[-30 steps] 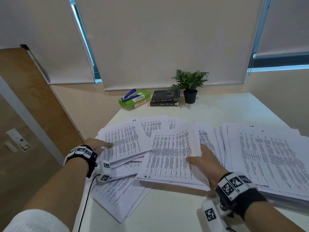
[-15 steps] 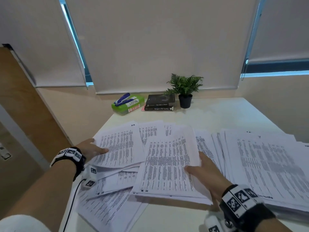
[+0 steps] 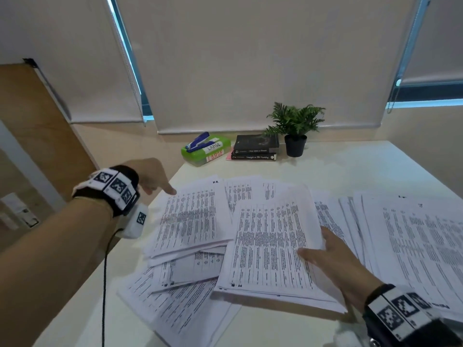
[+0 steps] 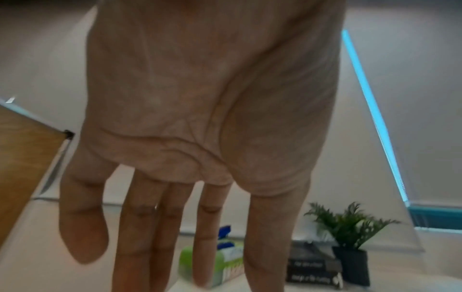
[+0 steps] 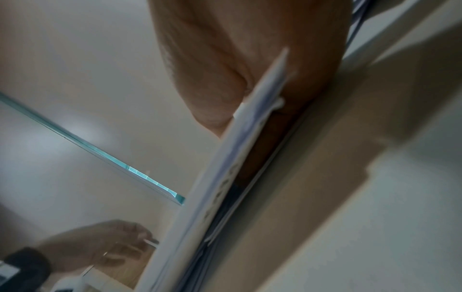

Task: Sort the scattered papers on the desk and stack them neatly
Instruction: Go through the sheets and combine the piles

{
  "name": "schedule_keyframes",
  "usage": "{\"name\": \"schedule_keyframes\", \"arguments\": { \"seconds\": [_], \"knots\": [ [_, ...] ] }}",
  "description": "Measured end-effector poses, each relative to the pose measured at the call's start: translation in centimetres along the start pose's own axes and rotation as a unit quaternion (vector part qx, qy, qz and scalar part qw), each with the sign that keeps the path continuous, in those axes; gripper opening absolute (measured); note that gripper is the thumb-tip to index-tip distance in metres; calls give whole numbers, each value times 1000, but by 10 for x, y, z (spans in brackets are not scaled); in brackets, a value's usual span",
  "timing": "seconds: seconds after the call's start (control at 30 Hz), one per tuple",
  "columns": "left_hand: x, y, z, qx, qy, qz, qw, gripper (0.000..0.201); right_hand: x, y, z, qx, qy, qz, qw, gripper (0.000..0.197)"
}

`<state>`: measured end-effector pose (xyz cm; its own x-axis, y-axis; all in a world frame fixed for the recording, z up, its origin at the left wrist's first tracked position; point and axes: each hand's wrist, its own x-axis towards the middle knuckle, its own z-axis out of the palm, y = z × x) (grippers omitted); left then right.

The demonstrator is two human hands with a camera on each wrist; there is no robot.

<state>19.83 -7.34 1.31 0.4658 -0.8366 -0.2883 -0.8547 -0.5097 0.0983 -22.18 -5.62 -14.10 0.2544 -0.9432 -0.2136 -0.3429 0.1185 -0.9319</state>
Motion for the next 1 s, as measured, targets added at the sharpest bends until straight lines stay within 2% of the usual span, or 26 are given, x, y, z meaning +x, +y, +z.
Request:
{"name": "schedule_keyframes", "arguments": {
  "seconds": [0.1,0.17,0.23,0.3,0.4,0.47,0.57,0.67,0.73,0.87,0.97,1.0],
  "knots": [
    [8,31,-21,22,14,58,998,44,1,2,-1,11,-5,-2,1000,53],
    [27,49,-13,26,24,91,995,52,3,2,0,13,-4,0,1000,52],
    [55,58,7,43,36,86,995,73,5,3,0,20,-1,2,1000,50],
    [87,57,35,69,13,56,996,91,9,5,-1,21,4,2,1000,48],
    [113,45,62,73,-31,30,996,92,14,9,-2,16,8,0,1000,44],
    [120,37,70,78,-50,31,995,104,16,10,-4,20,9,3,1000,41],
    [128,28,74,39,-10,46,998,85,16,6,-3,31,-1,2,1000,43],
    [123,23,70,4,81,79,994,46,11,-5,-3,43,0,8,999,46],
    [115,23,61,-36,134,103,985,27,7,-9,-2,37,-1,10,999,58],
    [76,30,24,-89,206,155,962,15,0,-16,-3,49,-20,-15,999,73],
    [24,41,-21,-68,261,208,940,18,-1,-14,-5,64,-43,-41,996,103],
    [2,46,-38,-60,280,228,931,18,-1,-15,-6,61,-51,-48,996,104]
  ]
}}
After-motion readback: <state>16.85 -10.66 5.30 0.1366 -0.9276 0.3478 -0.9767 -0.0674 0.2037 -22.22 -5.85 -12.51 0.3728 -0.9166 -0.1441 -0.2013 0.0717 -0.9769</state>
